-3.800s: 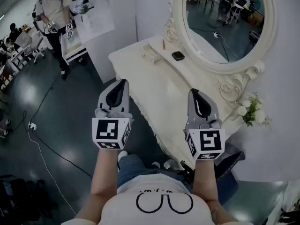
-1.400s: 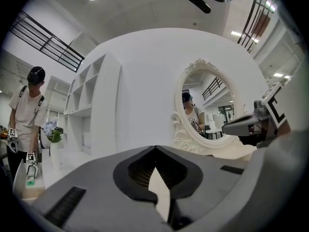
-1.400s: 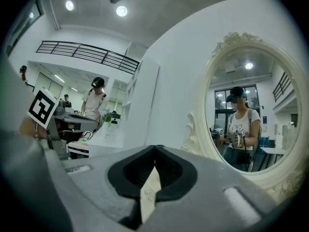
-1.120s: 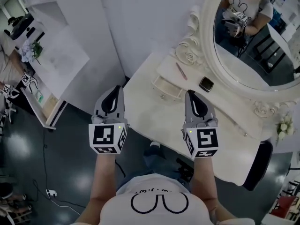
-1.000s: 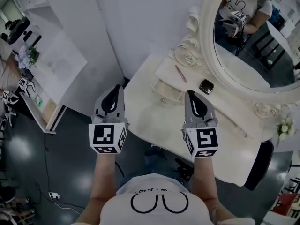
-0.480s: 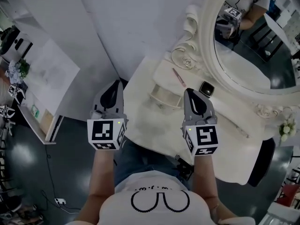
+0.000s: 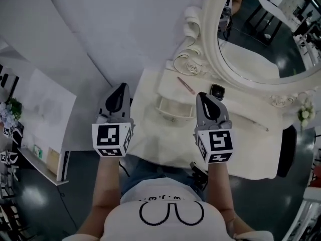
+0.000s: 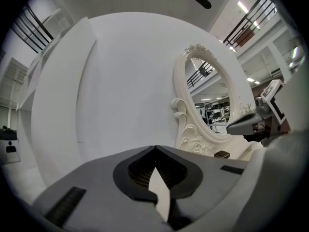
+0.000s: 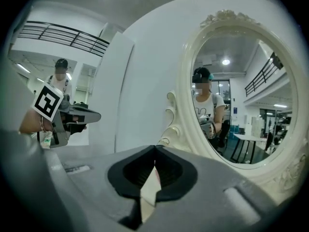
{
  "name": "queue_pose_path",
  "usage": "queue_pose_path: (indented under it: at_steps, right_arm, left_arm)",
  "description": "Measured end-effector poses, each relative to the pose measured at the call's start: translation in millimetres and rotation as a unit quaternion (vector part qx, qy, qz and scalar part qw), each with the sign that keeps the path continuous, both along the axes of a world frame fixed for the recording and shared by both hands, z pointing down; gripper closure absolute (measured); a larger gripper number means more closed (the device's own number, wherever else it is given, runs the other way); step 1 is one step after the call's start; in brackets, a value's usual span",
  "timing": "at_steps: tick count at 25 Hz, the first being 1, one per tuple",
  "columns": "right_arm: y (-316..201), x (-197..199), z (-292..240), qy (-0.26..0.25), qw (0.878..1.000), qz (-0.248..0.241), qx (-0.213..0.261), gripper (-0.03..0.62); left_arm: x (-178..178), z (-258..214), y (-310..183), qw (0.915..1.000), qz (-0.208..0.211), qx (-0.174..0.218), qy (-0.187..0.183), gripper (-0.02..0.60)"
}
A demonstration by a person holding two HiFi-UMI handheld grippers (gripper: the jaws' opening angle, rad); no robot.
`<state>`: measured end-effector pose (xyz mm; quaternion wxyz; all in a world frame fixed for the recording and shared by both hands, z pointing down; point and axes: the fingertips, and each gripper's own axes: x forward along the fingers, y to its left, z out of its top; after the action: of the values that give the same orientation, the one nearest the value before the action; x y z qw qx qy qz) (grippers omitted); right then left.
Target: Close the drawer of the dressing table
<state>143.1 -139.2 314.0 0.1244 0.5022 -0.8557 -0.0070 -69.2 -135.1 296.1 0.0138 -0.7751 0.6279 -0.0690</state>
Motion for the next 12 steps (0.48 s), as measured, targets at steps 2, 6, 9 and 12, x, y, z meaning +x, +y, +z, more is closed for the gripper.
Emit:
queue_pose_path:
  at_steps: [2, 6, 9, 12]
  right_arm:
    - [-0.1, -4.2, -3.1, 0.000, 1.000, 0.017, -0.003, 0.594]
    - [0.2, -7.5, -6.8, -0.017, 0.998, 0.057, -0.007, 0.526]
    - [0.6, -10.5, -5.6, -0.047, 0.996, 0.076, -0.020, 0.380]
    - [1.2, -13.1, -0.1, -0.061, 0.994, 0.087, -0.029, 0.339]
  left_arm:
    - [-6.0, -3.7, -7.8, 0.9999, 0.015, 0.003, 0.002, 0.583]
    - [-15.6, -7.3, -22.8, 0.9991, 0.039, 0.008, 0.014, 0.583]
    - [-22.3, -3.4, -30.4, 0.9983, 0.052, 0.006, 0.024, 0.583]
    - [-24.5, 2.5, -35.3, 0.9973, 0.065, 0.003, 0.033, 0.583]
